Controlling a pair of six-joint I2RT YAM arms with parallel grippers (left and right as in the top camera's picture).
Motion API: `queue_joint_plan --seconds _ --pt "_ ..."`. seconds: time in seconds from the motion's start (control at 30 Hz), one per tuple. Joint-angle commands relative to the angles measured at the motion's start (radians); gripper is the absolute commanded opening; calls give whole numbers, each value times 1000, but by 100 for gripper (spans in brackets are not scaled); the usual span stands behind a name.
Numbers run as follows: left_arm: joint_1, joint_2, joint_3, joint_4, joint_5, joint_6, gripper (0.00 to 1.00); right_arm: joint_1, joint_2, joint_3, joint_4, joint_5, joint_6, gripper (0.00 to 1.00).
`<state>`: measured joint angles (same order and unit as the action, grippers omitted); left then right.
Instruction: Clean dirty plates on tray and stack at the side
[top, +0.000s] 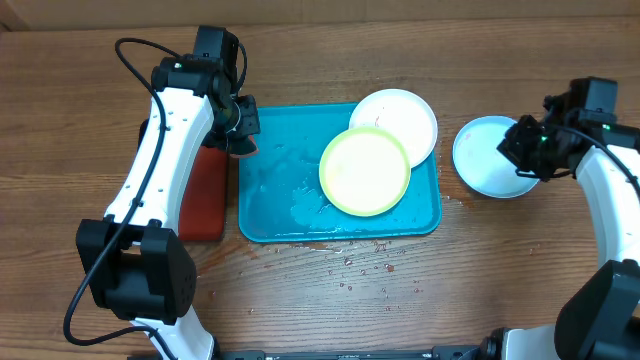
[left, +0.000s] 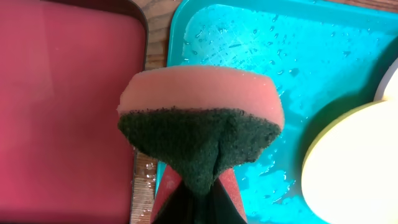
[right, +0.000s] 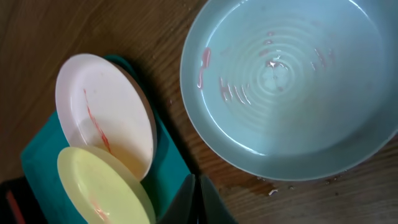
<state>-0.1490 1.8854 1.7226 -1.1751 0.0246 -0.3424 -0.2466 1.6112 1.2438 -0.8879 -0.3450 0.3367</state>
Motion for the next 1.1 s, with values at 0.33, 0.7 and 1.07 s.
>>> queue_joint_plan --seconds 0.33,0.7,1.07 --pt "-3 9 0 4 -10 -21 5 277 -7 -137 72 -45 -75 32" --pt "-3 10 0 5 -10 -20 5 406 119 -228 259 -45 -76 38" --pt "-3 10 0 -2 -10 -16 5 445 197 -228 302 -67 -68 11"
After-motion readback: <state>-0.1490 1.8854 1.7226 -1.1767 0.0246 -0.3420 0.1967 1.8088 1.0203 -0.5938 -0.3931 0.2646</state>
